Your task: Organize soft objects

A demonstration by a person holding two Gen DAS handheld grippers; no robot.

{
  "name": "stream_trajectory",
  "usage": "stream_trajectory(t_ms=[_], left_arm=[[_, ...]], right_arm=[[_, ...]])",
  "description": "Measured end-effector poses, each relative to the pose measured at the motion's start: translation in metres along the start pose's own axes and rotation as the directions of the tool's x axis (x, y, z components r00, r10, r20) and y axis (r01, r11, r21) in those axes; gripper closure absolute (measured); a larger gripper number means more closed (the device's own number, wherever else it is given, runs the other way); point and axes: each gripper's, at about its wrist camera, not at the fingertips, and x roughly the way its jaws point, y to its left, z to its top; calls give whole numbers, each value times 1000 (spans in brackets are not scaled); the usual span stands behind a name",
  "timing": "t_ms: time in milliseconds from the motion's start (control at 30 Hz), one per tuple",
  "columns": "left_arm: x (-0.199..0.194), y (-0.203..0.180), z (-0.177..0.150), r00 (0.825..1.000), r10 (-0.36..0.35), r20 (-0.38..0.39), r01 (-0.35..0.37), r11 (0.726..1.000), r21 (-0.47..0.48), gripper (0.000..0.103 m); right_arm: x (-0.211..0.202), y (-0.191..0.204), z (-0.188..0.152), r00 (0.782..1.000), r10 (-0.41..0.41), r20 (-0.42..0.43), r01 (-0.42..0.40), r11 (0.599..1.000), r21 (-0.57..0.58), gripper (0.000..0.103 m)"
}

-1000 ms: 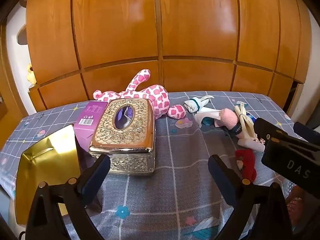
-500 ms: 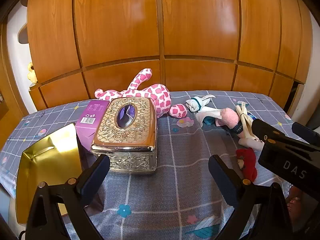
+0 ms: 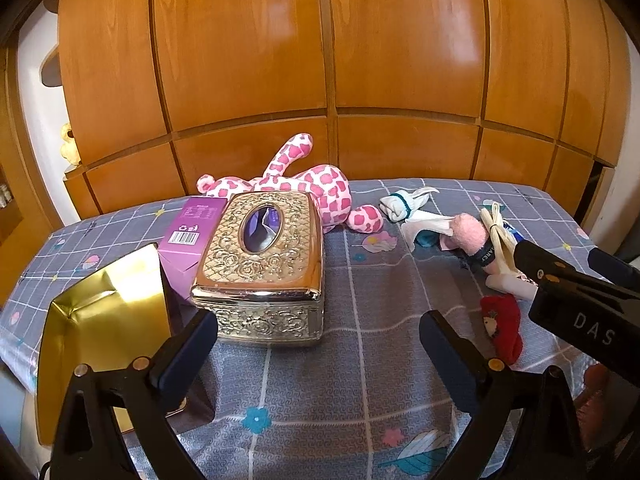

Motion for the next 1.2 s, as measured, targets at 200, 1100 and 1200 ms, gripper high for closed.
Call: stream_trajectory(t_ms=[200, 1100, 1200], left_arm=[[-1, -1, -1, 1000, -3, -1, 3, 1000, 6, 2], [1, -10, -4, 1000, -20, -21, 20, 1000, 23, 1], [1, -12, -4, 1000, -19, -22, 20, 999, 25, 1]], right_arm=[[1, -4, 0, 1000, -5, -2, 5, 1000, 6, 0], [2, -15, 1, 1000, -25, -5, 26, 999, 28, 0], [3, -16, 1, 1000, -26, -5, 26, 999, 30, 0]])
